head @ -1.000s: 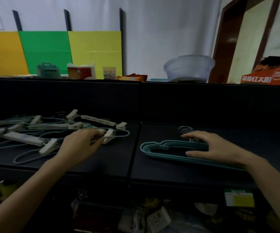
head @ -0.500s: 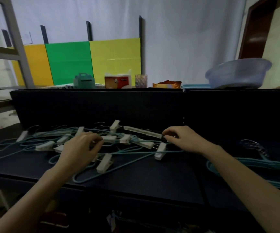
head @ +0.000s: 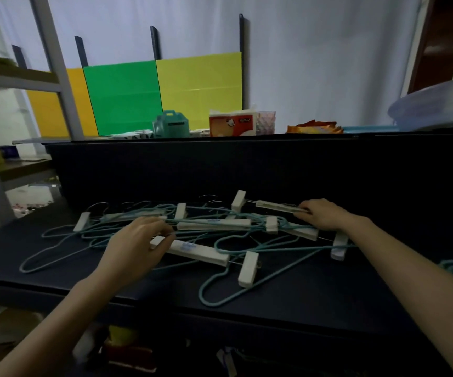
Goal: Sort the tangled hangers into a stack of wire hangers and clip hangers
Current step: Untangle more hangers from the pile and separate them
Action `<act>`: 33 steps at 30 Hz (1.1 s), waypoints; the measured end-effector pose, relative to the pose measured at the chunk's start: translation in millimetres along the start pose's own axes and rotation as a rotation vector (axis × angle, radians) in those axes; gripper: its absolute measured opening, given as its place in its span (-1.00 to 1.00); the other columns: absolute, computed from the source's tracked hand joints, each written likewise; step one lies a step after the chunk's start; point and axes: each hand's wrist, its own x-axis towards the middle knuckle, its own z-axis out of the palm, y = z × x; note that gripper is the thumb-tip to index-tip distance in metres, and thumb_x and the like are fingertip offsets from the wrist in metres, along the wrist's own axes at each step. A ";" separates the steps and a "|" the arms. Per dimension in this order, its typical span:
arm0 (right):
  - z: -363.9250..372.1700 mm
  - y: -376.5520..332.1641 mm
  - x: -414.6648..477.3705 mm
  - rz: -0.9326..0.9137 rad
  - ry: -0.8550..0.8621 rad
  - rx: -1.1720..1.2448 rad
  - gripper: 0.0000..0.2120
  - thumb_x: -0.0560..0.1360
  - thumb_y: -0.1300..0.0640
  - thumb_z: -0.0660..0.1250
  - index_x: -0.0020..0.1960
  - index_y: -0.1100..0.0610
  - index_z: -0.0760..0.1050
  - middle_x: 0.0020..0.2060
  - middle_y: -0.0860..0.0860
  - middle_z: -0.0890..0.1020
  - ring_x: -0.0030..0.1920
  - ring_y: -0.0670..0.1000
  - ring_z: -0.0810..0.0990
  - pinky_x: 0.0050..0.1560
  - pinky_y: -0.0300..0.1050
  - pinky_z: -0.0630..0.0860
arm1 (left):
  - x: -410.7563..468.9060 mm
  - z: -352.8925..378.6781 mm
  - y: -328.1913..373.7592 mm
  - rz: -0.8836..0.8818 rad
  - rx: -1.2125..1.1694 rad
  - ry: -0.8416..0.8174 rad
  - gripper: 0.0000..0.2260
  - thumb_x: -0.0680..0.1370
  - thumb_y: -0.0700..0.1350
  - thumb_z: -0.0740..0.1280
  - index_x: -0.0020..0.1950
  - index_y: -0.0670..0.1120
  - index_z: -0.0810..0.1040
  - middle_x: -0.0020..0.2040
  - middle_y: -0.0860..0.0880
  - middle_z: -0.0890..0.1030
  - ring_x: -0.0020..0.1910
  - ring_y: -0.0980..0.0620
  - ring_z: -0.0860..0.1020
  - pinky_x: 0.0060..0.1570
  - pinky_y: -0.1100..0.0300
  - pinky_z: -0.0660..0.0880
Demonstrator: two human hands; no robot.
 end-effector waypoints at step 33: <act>-58.2 36.7 -161.4 0.057 0.522 0.033 -0.30 0.15 -0.65 -0.16 0.03 -0.26 0.35 -0.11 -0.22 0.53 -0.13 -0.06 0.55 -0.10 0.11 0.52 | 108.0 44.6 -34.1 0.000 -0.140 -0.593 -0.02 0.08 0.53 0.26 0.38 0.04 0.32 0.27 -0.01 0.37 0.23 0.00 0.35 0.23 0.09 0.36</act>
